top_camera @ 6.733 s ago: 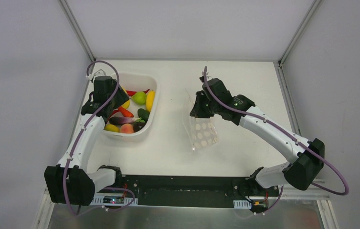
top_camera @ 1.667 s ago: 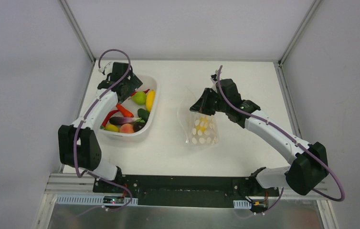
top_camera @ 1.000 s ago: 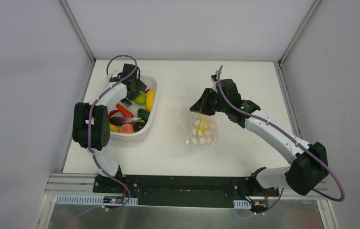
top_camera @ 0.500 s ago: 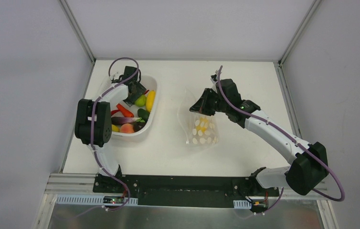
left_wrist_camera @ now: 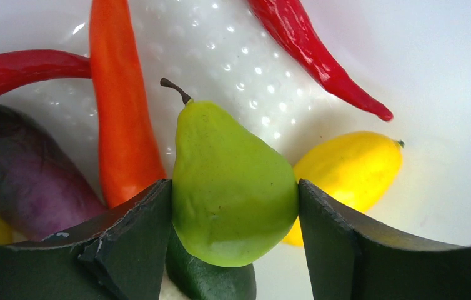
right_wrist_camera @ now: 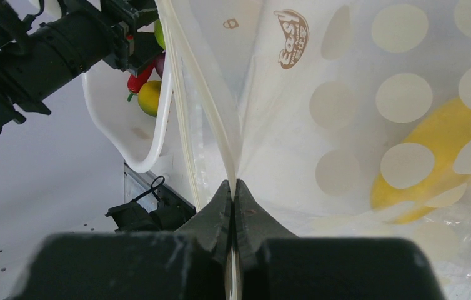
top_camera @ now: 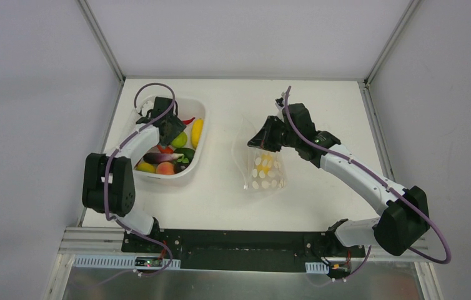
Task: Place the food in the zip-top bag and seal the zipper
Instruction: Pick up the fake fruit from the bin, then place the fake fruit in the zipper food storage bag.
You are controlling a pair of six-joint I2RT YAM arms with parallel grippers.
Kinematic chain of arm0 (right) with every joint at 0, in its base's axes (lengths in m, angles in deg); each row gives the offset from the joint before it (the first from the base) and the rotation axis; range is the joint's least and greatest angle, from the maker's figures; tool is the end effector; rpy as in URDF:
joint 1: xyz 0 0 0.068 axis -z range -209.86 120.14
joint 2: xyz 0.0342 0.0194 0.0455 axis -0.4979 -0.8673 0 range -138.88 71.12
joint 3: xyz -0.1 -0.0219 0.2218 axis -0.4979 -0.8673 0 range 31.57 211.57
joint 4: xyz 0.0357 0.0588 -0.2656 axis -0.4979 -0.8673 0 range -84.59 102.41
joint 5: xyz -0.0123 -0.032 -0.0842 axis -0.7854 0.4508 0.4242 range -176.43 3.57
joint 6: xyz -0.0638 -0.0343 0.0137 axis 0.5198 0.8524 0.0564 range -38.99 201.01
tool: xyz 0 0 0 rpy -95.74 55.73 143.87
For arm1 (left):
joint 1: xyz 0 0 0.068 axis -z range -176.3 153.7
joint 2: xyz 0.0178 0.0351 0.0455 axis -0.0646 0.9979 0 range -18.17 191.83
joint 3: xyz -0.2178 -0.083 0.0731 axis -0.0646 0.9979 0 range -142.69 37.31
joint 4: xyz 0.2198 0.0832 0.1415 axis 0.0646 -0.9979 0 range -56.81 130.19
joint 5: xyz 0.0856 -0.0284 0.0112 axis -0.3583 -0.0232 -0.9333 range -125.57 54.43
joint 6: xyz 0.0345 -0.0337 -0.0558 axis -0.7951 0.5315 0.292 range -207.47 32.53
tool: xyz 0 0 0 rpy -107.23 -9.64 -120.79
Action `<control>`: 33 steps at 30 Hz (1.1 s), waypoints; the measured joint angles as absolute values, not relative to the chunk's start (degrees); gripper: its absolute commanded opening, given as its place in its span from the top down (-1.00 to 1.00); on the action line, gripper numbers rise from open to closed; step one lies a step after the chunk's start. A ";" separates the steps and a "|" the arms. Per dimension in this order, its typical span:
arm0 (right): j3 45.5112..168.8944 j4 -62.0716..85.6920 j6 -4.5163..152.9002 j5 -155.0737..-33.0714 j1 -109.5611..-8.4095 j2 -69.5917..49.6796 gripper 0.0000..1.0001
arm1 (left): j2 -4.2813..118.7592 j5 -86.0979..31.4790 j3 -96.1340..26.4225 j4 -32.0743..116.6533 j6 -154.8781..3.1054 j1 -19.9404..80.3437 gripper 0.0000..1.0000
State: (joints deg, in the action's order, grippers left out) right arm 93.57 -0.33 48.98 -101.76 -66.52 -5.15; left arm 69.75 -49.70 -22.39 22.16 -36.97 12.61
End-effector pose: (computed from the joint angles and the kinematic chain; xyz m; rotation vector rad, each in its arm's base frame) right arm 0.2701 0.2213 0.2750 -0.2672 2.1661 0.9933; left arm 0.3583 -0.0408 0.1816 -0.9453 2.1592 -0.2151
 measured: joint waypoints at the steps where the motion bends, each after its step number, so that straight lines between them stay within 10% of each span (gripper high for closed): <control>1: 93.57 -0.33 48.91 -101.79 -66.52 -5.19 1.00 | 68.48 -49.70 -22.06 21.95 -37.49 12.61 -0.05; 33: 91.60 1.23 45.30 -100.58 -66.52 -5.52 1.00 | 33.45 -20.26 -11.37 33.09 -53.12 25.18 -0.21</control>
State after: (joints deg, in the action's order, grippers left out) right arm 91.60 1.23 45.30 -100.58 -66.52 -5.52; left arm 33.45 -20.26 -11.37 33.09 -53.12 25.18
